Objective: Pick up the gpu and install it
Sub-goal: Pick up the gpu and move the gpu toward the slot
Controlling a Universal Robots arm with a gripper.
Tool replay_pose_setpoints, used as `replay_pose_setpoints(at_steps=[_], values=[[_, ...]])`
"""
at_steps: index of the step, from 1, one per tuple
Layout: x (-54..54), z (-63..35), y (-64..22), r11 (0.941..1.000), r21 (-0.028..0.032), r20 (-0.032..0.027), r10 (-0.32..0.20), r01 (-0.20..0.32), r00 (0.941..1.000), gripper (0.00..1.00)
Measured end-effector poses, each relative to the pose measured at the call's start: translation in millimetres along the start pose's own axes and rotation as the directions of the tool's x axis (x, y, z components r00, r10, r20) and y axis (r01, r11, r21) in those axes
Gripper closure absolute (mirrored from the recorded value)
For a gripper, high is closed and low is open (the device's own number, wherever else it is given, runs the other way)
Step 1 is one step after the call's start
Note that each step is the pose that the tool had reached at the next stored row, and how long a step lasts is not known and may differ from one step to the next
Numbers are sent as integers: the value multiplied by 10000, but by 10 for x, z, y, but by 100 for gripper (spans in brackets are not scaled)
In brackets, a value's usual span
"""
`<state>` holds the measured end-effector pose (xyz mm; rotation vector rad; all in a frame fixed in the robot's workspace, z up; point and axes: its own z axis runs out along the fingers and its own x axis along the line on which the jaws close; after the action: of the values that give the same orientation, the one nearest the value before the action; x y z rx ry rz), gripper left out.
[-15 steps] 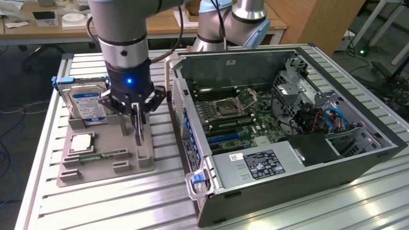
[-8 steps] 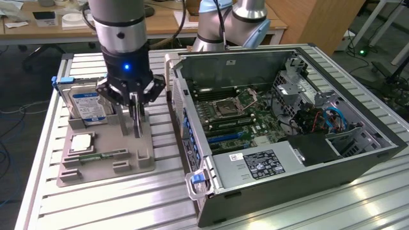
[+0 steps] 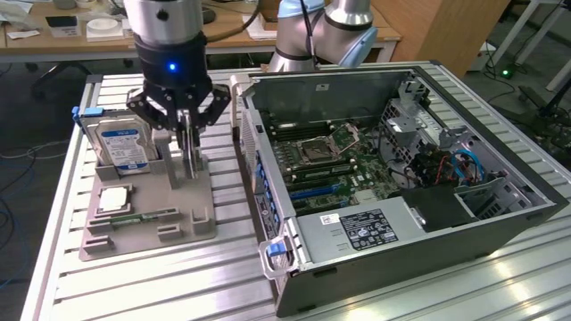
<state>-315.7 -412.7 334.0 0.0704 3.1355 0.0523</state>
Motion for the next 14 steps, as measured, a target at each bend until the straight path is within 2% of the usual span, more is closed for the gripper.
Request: replay_pose_setpoints(at_steps=[14], values=[[-3, -635, 21, 10000, 1, -1, 0, 0, 10000, 72]])
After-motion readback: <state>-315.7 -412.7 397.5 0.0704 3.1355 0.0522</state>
